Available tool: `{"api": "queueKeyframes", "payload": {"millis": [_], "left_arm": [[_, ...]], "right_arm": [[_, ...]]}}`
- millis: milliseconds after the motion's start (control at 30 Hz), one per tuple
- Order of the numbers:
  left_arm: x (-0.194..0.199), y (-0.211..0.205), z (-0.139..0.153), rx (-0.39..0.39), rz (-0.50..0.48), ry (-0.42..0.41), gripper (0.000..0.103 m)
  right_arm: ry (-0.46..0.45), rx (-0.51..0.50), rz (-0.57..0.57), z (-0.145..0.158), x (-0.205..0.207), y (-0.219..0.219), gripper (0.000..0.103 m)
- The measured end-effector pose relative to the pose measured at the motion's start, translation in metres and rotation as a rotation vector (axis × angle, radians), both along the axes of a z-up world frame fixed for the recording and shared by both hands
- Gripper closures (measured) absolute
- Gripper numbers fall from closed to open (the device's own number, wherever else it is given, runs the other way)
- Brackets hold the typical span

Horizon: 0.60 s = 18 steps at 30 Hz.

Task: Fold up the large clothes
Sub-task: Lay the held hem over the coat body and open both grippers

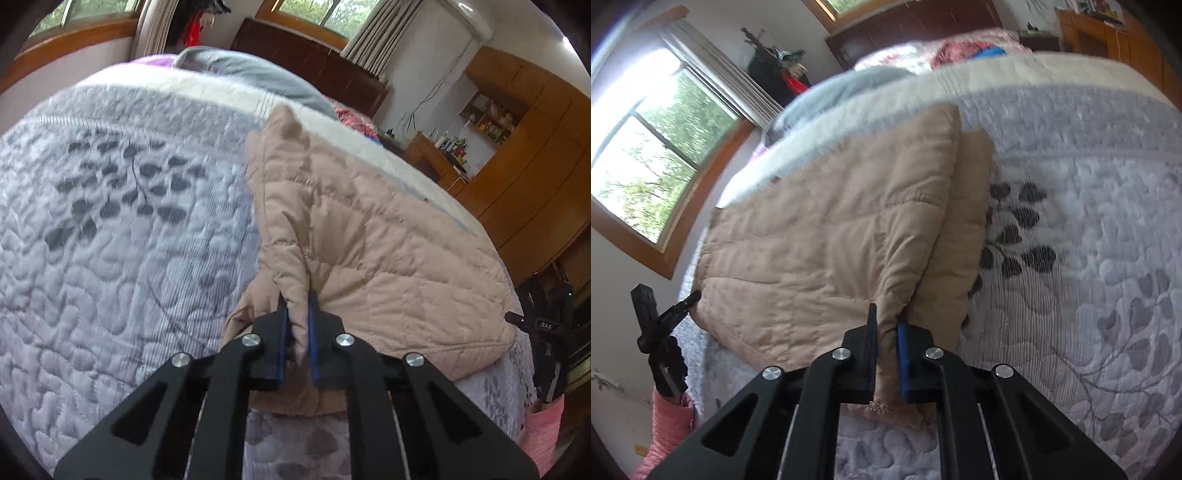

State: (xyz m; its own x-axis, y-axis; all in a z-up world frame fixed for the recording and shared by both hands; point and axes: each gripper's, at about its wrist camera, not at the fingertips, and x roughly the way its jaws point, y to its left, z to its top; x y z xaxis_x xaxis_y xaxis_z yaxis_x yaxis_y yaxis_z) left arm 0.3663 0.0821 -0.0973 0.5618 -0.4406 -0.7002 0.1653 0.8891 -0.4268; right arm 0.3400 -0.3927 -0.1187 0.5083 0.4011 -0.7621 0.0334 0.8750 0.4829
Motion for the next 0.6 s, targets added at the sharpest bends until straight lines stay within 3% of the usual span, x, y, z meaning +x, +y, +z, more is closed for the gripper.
{"api": "queueKeyframes", "payload": {"millis": [100, 300, 400, 500, 533, 600], "left_arm": [[0.007, 0.0, -0.014, -0.006, -0.009, 0.017, 0.094], [0.004, -0.019, -0.017, 0.118, -0.015, -0.026, 0.092], [0.003, -0.015, -0.012, 0.088, -0.002, -0.003, 0.09], [-0.009, -0.001, 0.005, 0.048, 0.051, 0.003, 0.079], [-0.014, 0.003, 0.015, 0.073, 0.09, -0.022, 0.07], [-0.026, 0.002, 0.033, 0.133, 0.146, -0.088, 0.069]], "right_arm": [[0.023, 0.041, -0.006, -0.021, 0.006, -0.002, 0.094], [0.019, 0.05, -0.017, -0.032, 0.003, -0.003, 0.095], [0.011, 0.053, -0.032, -0.024, -0.001, -0.003, 0.091], [-0.041, 0.007, -0.089, -0.006, -0.026, -0.015, 0.078], [-0.06, -0.032, -0.11, 0.002, -0.032, -0.016, 0.077], [-0.103, -0.077, -0.124, 0.018, -0.044, -0.012, 0.077]]}}
